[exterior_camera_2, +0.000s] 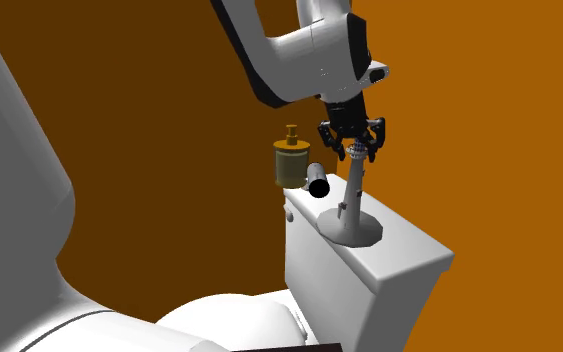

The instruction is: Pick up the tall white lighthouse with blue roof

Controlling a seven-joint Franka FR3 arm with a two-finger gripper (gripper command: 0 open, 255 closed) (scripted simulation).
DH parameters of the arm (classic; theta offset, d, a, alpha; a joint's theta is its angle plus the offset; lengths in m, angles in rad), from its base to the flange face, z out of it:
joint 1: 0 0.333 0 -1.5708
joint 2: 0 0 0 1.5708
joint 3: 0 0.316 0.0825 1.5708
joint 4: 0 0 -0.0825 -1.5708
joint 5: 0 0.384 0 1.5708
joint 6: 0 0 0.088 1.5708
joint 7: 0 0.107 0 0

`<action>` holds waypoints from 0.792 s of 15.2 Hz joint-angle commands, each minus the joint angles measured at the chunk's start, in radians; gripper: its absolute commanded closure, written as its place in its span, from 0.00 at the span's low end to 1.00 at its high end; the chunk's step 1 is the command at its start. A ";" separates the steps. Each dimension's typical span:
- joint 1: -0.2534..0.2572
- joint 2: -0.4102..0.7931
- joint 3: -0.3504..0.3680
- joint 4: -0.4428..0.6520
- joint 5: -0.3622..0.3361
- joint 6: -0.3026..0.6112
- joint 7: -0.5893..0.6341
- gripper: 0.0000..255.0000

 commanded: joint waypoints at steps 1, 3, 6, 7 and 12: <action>0.000 0.001 0.000 -0.001 0.000 0.000 0.000 1.00; 0.000 0.000 0.000 -0.001 0.000 -0.001 0.001 1.00; 0.002 -0.012 0.000 0.015 0.011 -0.029 -0.013 1.00; 0.003 -0.018 0.000 0.023 0.015 -0.042 -0.018 1.00; 0.010 -0.043 0.002 0.065 0.034 -0.108 -0.042 1.00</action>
